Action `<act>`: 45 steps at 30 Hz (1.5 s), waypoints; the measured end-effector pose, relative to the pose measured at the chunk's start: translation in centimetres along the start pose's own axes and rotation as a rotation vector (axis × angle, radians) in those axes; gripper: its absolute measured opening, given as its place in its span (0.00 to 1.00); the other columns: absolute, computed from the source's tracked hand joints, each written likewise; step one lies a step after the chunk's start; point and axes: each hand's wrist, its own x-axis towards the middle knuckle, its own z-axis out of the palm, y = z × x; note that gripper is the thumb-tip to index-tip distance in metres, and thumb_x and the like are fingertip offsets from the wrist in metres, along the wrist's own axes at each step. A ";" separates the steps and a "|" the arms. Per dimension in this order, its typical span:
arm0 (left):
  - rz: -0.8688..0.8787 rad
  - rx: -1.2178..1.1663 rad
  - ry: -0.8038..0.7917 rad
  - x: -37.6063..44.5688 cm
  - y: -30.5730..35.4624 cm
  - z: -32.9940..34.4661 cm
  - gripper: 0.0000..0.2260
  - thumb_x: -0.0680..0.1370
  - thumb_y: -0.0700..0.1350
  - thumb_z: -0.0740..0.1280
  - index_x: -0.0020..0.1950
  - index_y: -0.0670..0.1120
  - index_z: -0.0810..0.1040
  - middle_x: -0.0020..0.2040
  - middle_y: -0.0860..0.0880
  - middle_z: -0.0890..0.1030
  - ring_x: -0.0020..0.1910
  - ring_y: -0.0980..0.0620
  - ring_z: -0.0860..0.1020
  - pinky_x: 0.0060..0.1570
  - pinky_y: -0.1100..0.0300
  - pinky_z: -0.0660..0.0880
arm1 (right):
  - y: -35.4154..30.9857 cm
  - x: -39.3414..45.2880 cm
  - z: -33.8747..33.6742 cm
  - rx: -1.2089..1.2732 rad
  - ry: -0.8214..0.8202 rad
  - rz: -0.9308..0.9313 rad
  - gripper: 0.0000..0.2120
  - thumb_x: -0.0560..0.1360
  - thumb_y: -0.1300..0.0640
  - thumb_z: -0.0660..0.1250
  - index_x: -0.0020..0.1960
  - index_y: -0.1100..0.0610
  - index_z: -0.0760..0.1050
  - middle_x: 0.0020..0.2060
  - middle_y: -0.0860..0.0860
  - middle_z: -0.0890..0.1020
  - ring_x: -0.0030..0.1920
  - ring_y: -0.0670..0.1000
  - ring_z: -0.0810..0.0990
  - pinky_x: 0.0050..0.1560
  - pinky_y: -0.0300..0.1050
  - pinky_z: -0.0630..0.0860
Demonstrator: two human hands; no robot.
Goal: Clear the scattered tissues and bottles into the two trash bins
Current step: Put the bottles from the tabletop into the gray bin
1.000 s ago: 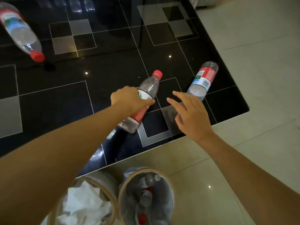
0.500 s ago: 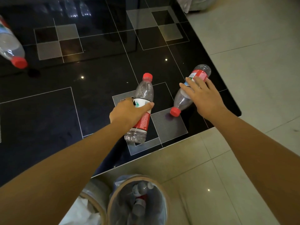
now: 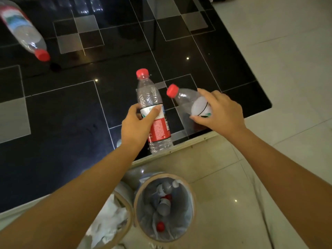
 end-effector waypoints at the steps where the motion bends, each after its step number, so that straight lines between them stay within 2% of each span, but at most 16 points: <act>1: 0.009 0.009 -0.025 -0.8 -0.7 -0.8 0.22 0.70 0.59 0.72 0.60 0.54 0.73 0.46 0.53 0.82 0.44 0.56 0.82 0.48 0.53 0.81 | -1.1 -0.9 -0.2 0.089 0.022 0.065 0.39 0.67 0.35 0.69 0.72 0.50 0.62 0.57 0.53 0.76 0.54 0.53 0.76 0.44 0.49 0.77; 5: 0.055 0.132 -0.134 -4.5 -3.7 -3.5 0.22 0.70 0.61 0.71 0.61 0.57 0.71 0.49 0.56 0.81 0.46 0.57 0.82 0.47 0.54 0.80 | -6.0 -5.2 0.3 0.526 0.070 0.286 0.38 0.66 0.34 0.70 0.71 0.47 0.63 0.61 0.47 0.76 0.56 0.47 0.77 0.52 0.47 0.78; 8: 0.056 0.165 -0.183 -8.2 -6.6 -4.7 0.22 0.71 0.58 0.71 0.62 0.56 0.70 0.50 0.57 0.79 0.44 0.60 0.80 0.44 0.60 0.79 | -9.1 -9.6 1.7 0.781 0.057 0.454 0.36 0.67 0.38 0.71 0.71 0.45 0.62 0.59 0.43 0.76 0.52 0.44 0.77 0.52 0.47 0.79; 10: 0.042 0.173 -0.226 -10.4 -8.8 -5.2 0.24 0.71 0.57 0.72 0.64 0.56 0.69 0.52 0.57 0.79 0.46 0.60 0.79 0.45 0.60 0.79 | -10.6 -13.0 3.3 0.873 0.031 0.543 0.35 0.68 0.39 0.71 0.71 0.43 0.62 0.57 0.41 0.75 0.51 0.44 0.77 0.52 0.49 0.80; 13: 0.013 0.231 -0.301 -12.5 -12.7 -5.4 0.30 0.69 0.59 0.73 0.68 0.57 0.66 0.56 0.57 0.77 0.52 0.55 0.79 0.52 0.52 0.79 | -11.6 -18.0 6.4 0.903 -0.009 0.616 0.34 0.68 0.39 0.72 0.70 0.43 0.63 0.57 0.43 0.78 0.53 0.46 0.79 0.53 0.51 0.79; 16: 0.007 0.286 -0.322 -13.9 -15.6 -5.1 0.30 0.65 0.63 0.73 0.63 0.62 0.66 0.55 0.59 0.79 0.52 0.56 0.79 0.52 0.50 0.79 | -11.8 -22.4 8.8 0.893 -0.026 0.685 0.35 0.67 0.40 0.74 0.69 0.43 0.63 0.57 0.45 0.79 0.53 0.47 0.79 0.54 0.51 0.78; 19: 0.029 0.293 -0.341 -14.5 -17.4 -4.3 0.28 0.68 0.56 0.75 0.64 0.62 0.66 0.51 0.61 0.77 0.50 0.60 0.77 0.53 0.54 0.78 | -11.6 -25.1 10.4 0.869 -0.032 0.692 0.35 0.66 0.47 0.77 0.68 0.45 0.63 0.55 0.45 0.77 0.52 0.48 0.78 0.54 0.50 0.77; 22: 0.020 0.256 -0.403 -14.6 -18.4 -3.4 0.30 0.70 0.50 0.75 0.67 0.58 0.63 0.53 0.62 0.76 0.54 0.58 0.77 0.55 0.53 0.76 | -10.9 -26.6 12.0 0.859 -0.074 0.697 0.37 0.65 0.52 0.77 0.68 0.48 0.62 0.60 0.49 0.76 0.56 0.50 0.77 0.57 0.51 0.75; 25: -0.023 0.232 -0.433 -14.9 -19.0 -2.7 0.37 0.68 0.54 0.75 0.70 0.60 0.58 0.60 0.58 0.77 0.62 0.51 0.76 0.62 0.48 0.73 | -10.8 -27.7 12.8 0.903 -0.133 0.733 0.36 0.69 0.56 0.75 0.71 0.50 0.60 0.65 0.52 0.74 0.62 0.53 0.75 0.62 0.52 0.73; 27: -0.035 0.234 -0.427 -15.1 -18.9 -2.5 0.38 0.69 0.52 0.75 0.73 0.58 0.56 0.59 0.59 0.76 0.62 0.51 0.75 0.64 0.47 0.72 | -11.0 -27.9 12.6 0.985 -0.150 0.739 0.34 0.72 0.58 0.72 0.73 0.52 0.59 0.66 0.55 0.73 0.64 0.54 0.74 0.63 0.48 0.71; 29: -0.007 0.241 -0.428 -15.0 -18.1 -2.7 0.37 0.73 0.46 0.73 0.75 0.53 0.55 0.55 0.63 0.74 0.60 0.55 0.74 0.63 0.57 0.71 | -11.1 -27.4 11.7 0.966 -0.172 0.704 0.33 0.73 0.57 0.71 0.73 0.51 0.59 0.67 0.54 0.73 0.64 0.53 0.74 0.61 0.43 0.69; 31: 0.047 0.279 -0.449 -14.9 -16.8 -3.0 0.36 0.74 0.44 0.72 0.76 0.53 0.55 0.59 0.60 0.73 0.58 0.57 0.72 0.57 0.66 0.68 | -11.4 -26.3 10.5 0.939 -0.171 0.634 0.31 0.74 0.56 0.70 0.73 0.51 0.60 0.66 0.52 0.74 0.64 0.52 0.74 0.61 0.44 0.70; 34: 0.185 0.425 -0.417 -14.4 -14.5 -3.7 0.32 0.75 0.48 0.70 0.75 0.56 0.57 0.69 0.52 0.71 0.63 0.56 0.71 0.58 0.63 0.66 | -12.0 -24.3 8.3 0.851 -0.134 0.487 0.25 0.76 0.51 0.67 0.71 0.50 0.64 0.66 0.48 0.74 0.63 0.49 0.73 0.62 0.48 0.71; 38: 0.427 0.591 -0.264 -13.6 -10.6 -5.0 0.28 0.75 0.50 0.69 0.72 0.55 0.62 0.66 0.55 0.72 0.63 0.55 0.71 0.60 0.54 0.72 | -13.4 -20.5 4.8 0.591 0.000 0.224 0.19 0.77 0.49 0.60 0.66 0.53 0.72 0.61 0.48 0.76 0.59 0.48 0.75 0.55 0.42 0.72; 41: 0.569 0.710 -0.112 -12.3 -7.7 -6.6 0.29 0.75 0.48 0.69 0.73 0.52 0.62 0.68 0.52 0.70 0.66 0.52 0.68 0.62 0.53 0.69 | -14.5 -17.3 2.7 0.398 0.068 0.051 0.19 0.76 0.48 0.58 0.64 0.55 0.73 0.61 0.51 0.76 0.61 0.51 0.73 0.59 0.48 0.72; 45: 0.604 0.928 0.078 -9.7 -5.1 -9.6 0.30 0.77 0.54 0.64 0.76 0.51 0.57 0.74 0.50 0.63 0.72 0.50 0.62 0.67 0.53 0.62 | -15.8 -13.0 1.0 0.231 0.082 -0.074 0.20 0.77 0.52 0.62 0.67 0.55 0.71 0.67 0.54 0.72 0.68 0.55 0.68 0.65 0.54 0.67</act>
